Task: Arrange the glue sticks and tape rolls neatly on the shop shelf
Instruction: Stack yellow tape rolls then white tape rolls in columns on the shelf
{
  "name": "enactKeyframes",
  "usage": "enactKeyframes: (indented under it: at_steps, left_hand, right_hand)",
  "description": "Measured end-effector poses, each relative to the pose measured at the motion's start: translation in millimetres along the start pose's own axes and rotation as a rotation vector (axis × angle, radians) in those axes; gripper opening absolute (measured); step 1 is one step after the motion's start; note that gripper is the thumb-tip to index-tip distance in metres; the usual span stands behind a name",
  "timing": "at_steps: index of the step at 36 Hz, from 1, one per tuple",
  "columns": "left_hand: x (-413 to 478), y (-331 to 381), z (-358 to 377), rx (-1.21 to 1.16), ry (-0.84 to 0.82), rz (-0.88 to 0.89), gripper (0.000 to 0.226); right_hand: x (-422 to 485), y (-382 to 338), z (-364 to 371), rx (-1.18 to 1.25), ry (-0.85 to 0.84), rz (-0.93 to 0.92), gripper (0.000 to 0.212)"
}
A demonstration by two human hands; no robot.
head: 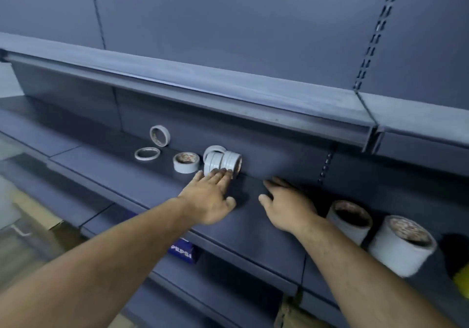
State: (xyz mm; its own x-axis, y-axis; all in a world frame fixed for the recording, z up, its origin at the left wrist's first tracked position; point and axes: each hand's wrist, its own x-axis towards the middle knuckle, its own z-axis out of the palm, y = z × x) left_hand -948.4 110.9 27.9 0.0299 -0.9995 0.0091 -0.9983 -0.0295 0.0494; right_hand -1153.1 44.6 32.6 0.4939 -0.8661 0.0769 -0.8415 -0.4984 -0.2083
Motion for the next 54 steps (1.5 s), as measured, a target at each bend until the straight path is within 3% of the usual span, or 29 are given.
enactKeyframes:
  at_steps: [13, 20, 38, 43, 48, 54]
  left_hand:
    - [-94.2, -218.5, -4.9, -0.039, 0.042, -0.13, 0.073]
    - [-111.8, -300.3, -1.9, -0.065, 0.013, -0.158, 0.073]
    - [0.5, -397.5, 15.4, -0.03, -0.12, -0.107, 0.071]
    - [49.7, -405.2, 22.3, -0.021, -0.133, -0.016, 0.069]
    - [94.0, -413.6, 39.0, 0.004, -0.13, 0.155, 0.073]
    - [129.5, -431.1, 56.3, -0.012, -0.207, 0.263, 0.075]
  right_hand:
    - [50.4, -215.4, 61.7, -0.037, -0.085, -0.097, 0.056]
    - [83.8, -288.1, 85.9, -0.067, -0.163, -0.098, 0.057]
    - [257.2, -325.0, 132.9, -0.01, -0.157, -0.091, 0.044]
    - [304.3, -323.2, 140.3, 0.01, -0.058, -0.03, 0.016]
    - [327.4, -326.9, 136.3, -0.007, -0.011, -0.041, 0.038]
    - [353.7, -343.0, 132.0, -0.057, -0.014, 0.039, 0.051]
